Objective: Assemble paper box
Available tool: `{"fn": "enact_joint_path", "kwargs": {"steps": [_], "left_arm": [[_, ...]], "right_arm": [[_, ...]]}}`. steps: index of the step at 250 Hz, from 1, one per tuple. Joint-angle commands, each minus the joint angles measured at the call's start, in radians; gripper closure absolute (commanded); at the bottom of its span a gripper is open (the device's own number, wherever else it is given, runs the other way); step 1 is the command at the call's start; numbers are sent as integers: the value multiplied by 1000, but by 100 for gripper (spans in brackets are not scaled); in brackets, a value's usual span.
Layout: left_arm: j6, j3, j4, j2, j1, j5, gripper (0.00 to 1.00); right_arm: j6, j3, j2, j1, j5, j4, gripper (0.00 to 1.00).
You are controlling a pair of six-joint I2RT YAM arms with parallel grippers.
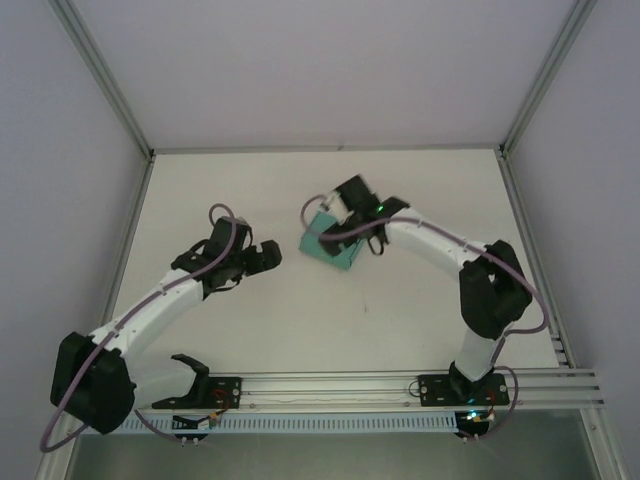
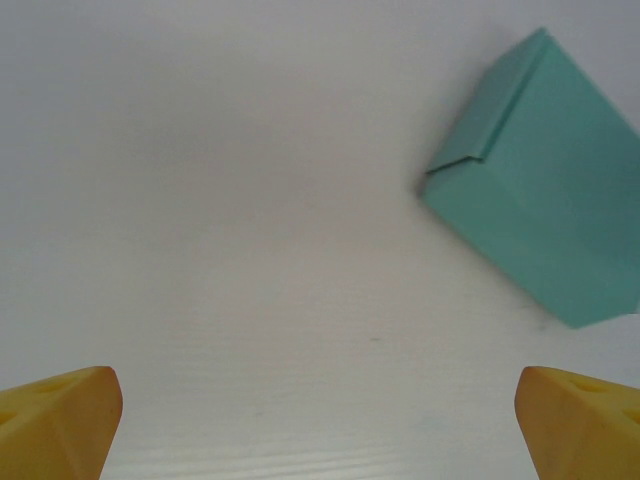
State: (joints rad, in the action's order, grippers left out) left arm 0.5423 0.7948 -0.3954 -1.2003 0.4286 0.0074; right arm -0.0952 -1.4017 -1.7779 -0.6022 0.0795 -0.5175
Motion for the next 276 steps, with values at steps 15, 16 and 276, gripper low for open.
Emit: {"fn": "enact_joint_path", "kwargs": {"steps": [15, 16, 276], "left_arm": [[109, 25, 280, -143, 13, 245, 0], [110, 26, 285, -148, 14, 248, 0], [140, 332, 418, -739, 70, 377, 30]], "right_arm": [[153, -128, -141, 139, -271, -29, 10], [153, -129, -144, 141, -273, -29, 10], [369, 120, -222, 155, -521, 179, 60]]}}
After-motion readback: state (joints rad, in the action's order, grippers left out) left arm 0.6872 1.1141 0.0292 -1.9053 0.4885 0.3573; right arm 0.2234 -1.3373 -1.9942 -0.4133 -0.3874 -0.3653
